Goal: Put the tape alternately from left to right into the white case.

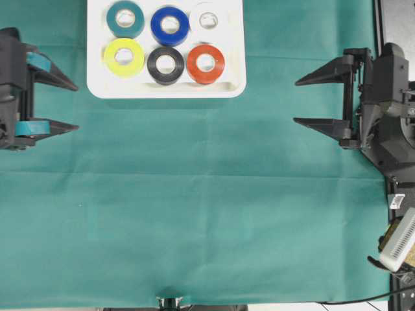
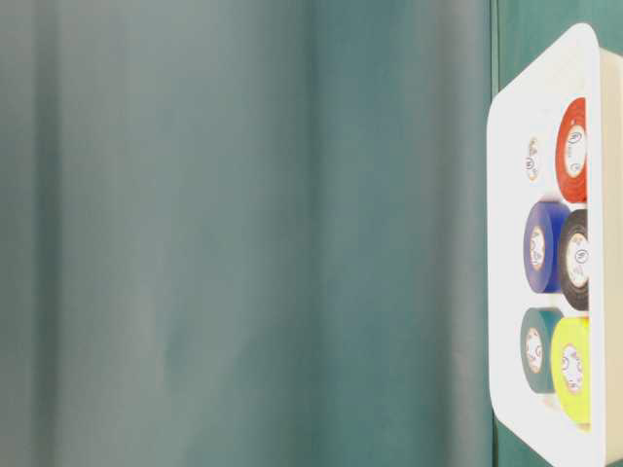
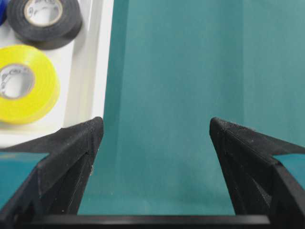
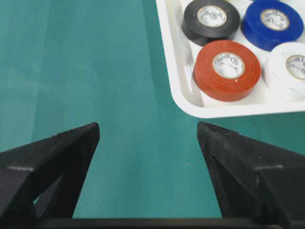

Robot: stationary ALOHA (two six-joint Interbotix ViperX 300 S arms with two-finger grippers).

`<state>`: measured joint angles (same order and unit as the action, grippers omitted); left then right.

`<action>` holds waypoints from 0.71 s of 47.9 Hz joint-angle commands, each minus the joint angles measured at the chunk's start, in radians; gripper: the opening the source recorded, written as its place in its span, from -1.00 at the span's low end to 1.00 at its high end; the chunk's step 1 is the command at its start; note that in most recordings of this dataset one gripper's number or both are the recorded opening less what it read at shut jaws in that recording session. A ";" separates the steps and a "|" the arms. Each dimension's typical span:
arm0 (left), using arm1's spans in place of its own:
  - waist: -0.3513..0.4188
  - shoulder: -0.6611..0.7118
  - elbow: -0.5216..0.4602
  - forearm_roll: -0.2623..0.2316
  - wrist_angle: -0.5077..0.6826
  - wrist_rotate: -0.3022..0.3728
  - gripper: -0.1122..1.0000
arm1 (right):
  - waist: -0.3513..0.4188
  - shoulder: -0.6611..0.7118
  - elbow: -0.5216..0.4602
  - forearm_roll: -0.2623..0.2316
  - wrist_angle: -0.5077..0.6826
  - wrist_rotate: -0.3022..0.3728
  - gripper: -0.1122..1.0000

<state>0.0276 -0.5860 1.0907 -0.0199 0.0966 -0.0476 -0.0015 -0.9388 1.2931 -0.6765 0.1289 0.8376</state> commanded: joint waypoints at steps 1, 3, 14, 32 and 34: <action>-0.002 -0.040 0.008 -0.003 -0.017 -0.002 0.93 | -0.005 -0.021 0.000 0.002 -0.006 0.002 0.75; -0.002 -0.058 0.017 -0.003 -0.020 -0.002 0.92 | -0.003 -0.031 0.006 0.002 -0.006 0.002 0.75; -0.002 -0.147 0.075 -0.003 -0.026 -0.002 0.92 | -0.003 -0.074 0.037 0.002 -0.006 0.002 0.75; -0.002 -0.279 0.152 -0.003 -0.026 0.000 0.92 | -0.003 -0.135 0.083 0.002 -0.006 0.002 0.75; -0.002 -0.291 0.160 -0.003 -0.026 0.002 0.92 | -0.003 -0.144 0.086 0.000 -0.008 0.002 0.75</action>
<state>0.0276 -0.8606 1.2487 -0.0199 0.0782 -0.0476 -0.0046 -1.0769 1.3852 -0.6765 0.1273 0.8376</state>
